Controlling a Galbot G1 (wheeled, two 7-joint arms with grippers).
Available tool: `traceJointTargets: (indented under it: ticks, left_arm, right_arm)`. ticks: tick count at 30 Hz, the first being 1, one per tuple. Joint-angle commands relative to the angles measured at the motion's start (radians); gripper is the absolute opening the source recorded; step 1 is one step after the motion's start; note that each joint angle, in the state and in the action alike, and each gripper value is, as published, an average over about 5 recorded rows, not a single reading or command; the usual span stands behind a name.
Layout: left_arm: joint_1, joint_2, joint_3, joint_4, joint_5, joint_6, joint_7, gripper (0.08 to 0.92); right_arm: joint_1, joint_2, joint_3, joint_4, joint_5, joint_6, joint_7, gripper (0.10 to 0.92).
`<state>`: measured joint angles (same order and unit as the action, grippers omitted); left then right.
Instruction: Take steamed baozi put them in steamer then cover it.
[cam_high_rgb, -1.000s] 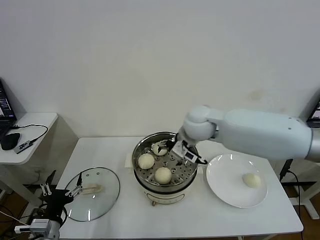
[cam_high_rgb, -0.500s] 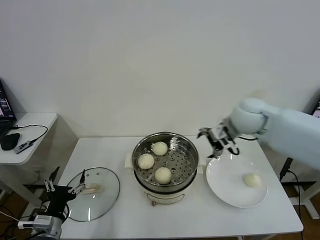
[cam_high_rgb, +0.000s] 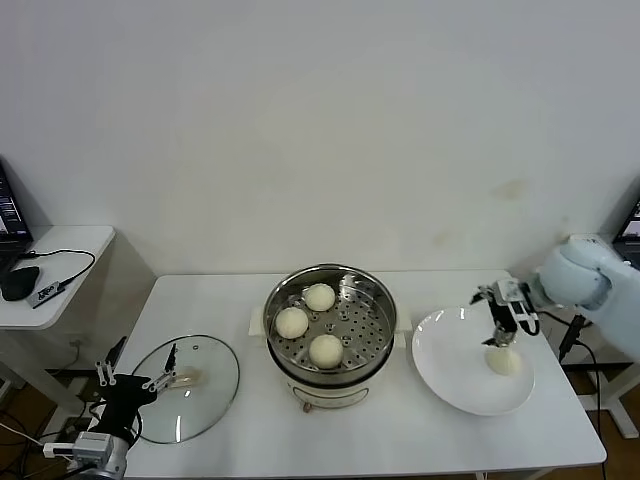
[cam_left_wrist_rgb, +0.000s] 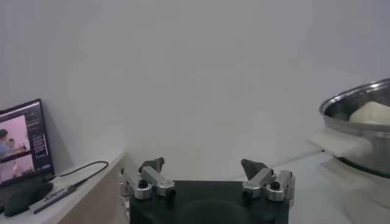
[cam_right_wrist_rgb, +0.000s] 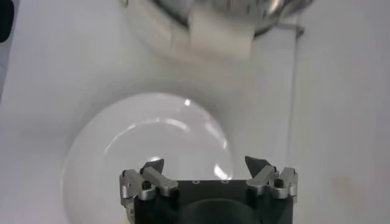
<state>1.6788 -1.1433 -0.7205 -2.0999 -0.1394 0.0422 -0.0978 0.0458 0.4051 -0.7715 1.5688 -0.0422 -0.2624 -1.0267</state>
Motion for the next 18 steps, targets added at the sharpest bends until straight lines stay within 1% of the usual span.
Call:
traceJointTargets:
  ticks: [1,8,18]
  left_arm:
    - [0.012,-0.003,-0.003,0.005,0.005,0.0,0.0,0.823]
    - [0.019,-0.009,-0.013,0.013,0.007,0.0,-0.001,0.823]
    - [0.017,-0.009,-0.011,0.019,0.01,0.001,-0.001,0.823]
  right_arm:
    - [-0.306,0.01,0.264,-0.179,-0.141,0.057,-0.032,0.823]
    - [-0.322,0.071,0.269,-0.261,-0.205,0.076,-0.036,0.823]
    - [-0.396,0.116,0.313,-0.303,-0.256,0.075,-0.028,0.823]
